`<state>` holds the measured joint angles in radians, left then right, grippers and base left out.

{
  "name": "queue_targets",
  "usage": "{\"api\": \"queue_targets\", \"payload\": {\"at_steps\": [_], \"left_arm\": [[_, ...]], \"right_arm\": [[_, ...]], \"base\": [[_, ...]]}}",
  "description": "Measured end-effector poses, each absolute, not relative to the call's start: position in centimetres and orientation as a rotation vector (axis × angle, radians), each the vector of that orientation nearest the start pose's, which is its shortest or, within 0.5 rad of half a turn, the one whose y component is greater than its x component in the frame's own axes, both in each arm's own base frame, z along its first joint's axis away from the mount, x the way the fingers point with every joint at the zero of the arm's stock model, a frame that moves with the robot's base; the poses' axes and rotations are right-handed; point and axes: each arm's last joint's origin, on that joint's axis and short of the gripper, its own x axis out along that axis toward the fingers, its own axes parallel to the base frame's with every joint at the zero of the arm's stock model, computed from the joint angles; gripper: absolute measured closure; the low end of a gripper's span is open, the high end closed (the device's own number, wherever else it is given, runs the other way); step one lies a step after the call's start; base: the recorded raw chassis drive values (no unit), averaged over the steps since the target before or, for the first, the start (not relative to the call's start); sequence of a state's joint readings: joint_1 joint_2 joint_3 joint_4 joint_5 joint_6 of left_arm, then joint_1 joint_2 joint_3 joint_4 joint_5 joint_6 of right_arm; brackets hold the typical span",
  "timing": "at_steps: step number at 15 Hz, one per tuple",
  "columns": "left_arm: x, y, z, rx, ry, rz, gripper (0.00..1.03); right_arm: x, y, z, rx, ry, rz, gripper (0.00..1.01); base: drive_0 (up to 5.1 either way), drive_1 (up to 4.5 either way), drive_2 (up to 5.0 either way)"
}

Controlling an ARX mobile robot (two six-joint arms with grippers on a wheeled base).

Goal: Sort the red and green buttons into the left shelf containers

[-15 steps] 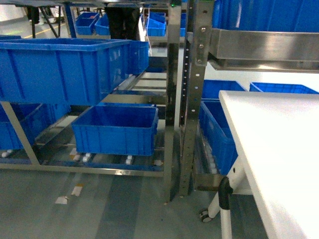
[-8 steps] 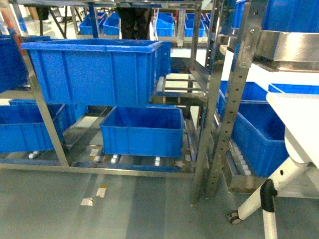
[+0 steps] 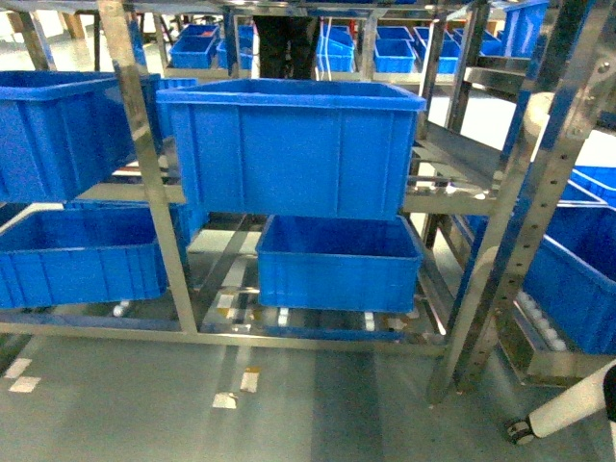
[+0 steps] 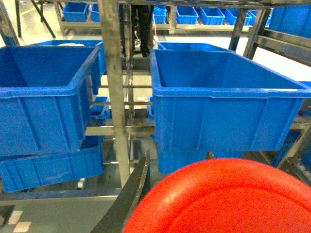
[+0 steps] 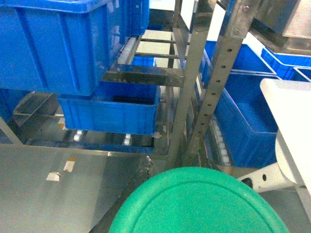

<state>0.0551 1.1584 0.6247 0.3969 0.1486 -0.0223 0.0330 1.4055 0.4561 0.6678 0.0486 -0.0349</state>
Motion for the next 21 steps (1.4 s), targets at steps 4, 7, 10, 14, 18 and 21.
{"api": "queue_targets", "payload": {"at_steps": [4, 7, 10, 14, 18, 21], "left_arm": [[25.09, 0.99, 25.91, -0.036, 0.138, -0.088, 0.76], [25.1, 0.97, 25.95, -0.036, 0.134, -0.09, 0.76], [25.1, 0.98, 25.96, -0.036, 0.134, -0.088, 0.76], [25.1, 0.98, 25.93, -0.036, 0.137, -0.088, 0.76], [25.09, 1.22, 25.93, -0.036, 0.136, -0.071, 0.76], [25.03, 0.91, 26.04, -0.036, 0.131, -0.095, 0.76]], "right_arm": [[26.07, 0.71, 17.27, -0.046, 0.282, -0.011, 0.75], [26.08, 0.71, 17.28, -0.047, 0.282, -0.011, 0.75], [26.08, 0.71, 17.29, -0.046, 0.281, -0.011, 0.75], [26.08, 0.71, 17.28, -0.046, 0.282, -0.011, 0.75], [26.08, 0.89, 17.28, -0.047, 0.283, -0.001, 0.75], [26.09, 0.85, 17.32, -0.047, 0.279, -0.006, 0.75]], "base": [[-4.8, 3.68, 1.0], [-4.7, 3.76, 1.0], [-4.8, 3.74, 0.9], [-4.8, 3.74, 0.9], [-1.2, 0.93, 0.2], [0.0, 2.85, -2.9]]}}
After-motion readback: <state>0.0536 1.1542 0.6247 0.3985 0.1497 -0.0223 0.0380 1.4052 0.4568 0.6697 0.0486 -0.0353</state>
